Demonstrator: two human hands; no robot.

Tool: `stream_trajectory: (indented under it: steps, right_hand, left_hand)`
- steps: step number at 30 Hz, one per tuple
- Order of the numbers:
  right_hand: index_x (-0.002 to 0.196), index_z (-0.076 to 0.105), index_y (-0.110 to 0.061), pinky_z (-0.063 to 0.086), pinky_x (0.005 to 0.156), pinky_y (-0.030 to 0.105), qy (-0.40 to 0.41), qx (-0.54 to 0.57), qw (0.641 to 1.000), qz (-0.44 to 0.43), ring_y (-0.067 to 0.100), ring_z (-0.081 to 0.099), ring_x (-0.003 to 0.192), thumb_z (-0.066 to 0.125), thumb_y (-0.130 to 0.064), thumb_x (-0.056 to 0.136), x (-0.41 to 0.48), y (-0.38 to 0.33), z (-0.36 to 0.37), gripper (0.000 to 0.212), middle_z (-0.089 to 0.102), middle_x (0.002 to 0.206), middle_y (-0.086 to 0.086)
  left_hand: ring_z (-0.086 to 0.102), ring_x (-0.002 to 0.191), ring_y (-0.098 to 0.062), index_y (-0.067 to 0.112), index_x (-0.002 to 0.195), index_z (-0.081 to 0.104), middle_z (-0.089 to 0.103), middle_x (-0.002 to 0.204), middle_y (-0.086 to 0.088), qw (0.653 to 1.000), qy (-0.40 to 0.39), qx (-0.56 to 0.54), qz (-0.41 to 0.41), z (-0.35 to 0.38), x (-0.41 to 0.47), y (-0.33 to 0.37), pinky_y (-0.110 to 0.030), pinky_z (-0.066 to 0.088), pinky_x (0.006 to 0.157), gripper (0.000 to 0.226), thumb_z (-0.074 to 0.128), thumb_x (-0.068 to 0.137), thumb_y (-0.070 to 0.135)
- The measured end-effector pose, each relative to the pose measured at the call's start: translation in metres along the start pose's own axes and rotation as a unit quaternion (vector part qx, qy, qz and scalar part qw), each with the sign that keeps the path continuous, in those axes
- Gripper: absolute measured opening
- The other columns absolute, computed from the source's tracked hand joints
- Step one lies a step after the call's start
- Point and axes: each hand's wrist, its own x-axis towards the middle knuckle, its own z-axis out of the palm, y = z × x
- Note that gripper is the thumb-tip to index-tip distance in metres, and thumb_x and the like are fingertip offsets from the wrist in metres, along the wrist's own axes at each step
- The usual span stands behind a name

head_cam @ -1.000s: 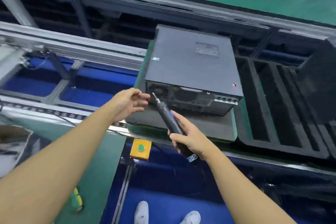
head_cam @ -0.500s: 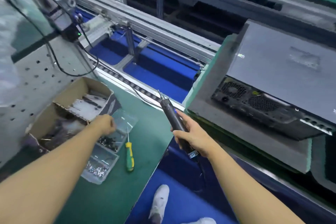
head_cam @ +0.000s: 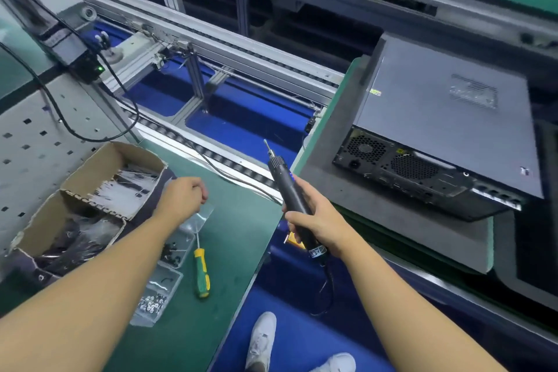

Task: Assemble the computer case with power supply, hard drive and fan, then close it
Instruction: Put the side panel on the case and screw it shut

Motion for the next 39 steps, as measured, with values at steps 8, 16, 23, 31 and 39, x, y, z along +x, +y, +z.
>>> stream_trajectory:
  steps: [8,16,23,31,39]
  right_hand:
    - [0.150,0.038,-0.040,0.052,0.055,0.034,0.110,0.046,0.991,-0.053,0.022,0.059,0.068,0.068,-0.001,0.082,-0.057,-0.020,-0.093,0.083,0.067,0.097,0.002]
    - [0.148,0.042,-0.044,0.052,0.057,0.035,0.218,0.059,0.971,-0.075,0.022,0.058,0.067,0.069,-0.007,0.081,-0.138,-0.016,-0.223,0.081,0.067,0.098,0.002]
    - [0.135,0.056,-0.031,0.052,0.056,0.035,0.301,0.077,0.946,-0.090,0.022,0.057,0.066,0.068,-0.006,0.082,-0.225,0.005,-0.333,0.059,0.064,0.097,0.004]
    - [0.145,0.048,-0.021,0.054,0.060,0.039,0.384,0.096,0.916,-0.055,0.025,0.057,0.069,0.065,0.002,0.090,-0.295,0.051,-0.424,0.062,0.066,0.095,0.001]
    - [0.143,0.051,-0.034,0.056,0.063,0.038,0.386,0.135,0.912,-0.027,0.018,0.059,0.070,0.064,-0.001,0.090,-0.299,0.102,-0.461,0.064,0.065,0.095,-0.002]
  left_hand:
    - [0.043,0.048,-0.017,0.029,0.060,0.059,0.054,0.049,0.008,0.971,-0.076,-0.091,0.207,0.095,-0.027,0.183,-0.027,0.033,0.051,0.029,0.038,0.068,0.012]
    - [0.047,0.044,-0.019,0.024,0.060,0.060,0.058,0.052,0.005,0.921,-0.198,-0.138,0.305,0.208,-0.096,0.340,-0.023,0.036,0.043,0.033,0.037,0.076,0.005]
    - [0.053,0.046,-0.014,0.022,0.066,0.061,0.061,0.058,0.006,0.880,-0.280,-0.094,0.373,0.304,-0.167,0.439,-0.019,0.039,0.041,0.031,0.036,0.074,0.005]
    - [0.067,0.087,-0.014,0.022,0.094,0.060,0.069,0.093,0.008,0.848,-0.332,0.117,0.396,0.432,-0.198,0.484,-0.032,0.053,0.083,0.026,0.046,0.088,0.001]
    - [0.052,0.114,-0.022,0.030,0.116,0.068,0.064,0.118,0.004,0.638,-0.165,0.542,0.521,0.523,-0.166,0.497,-0.034,0.037,0.092,0.024,0.061,0.093,0.030]
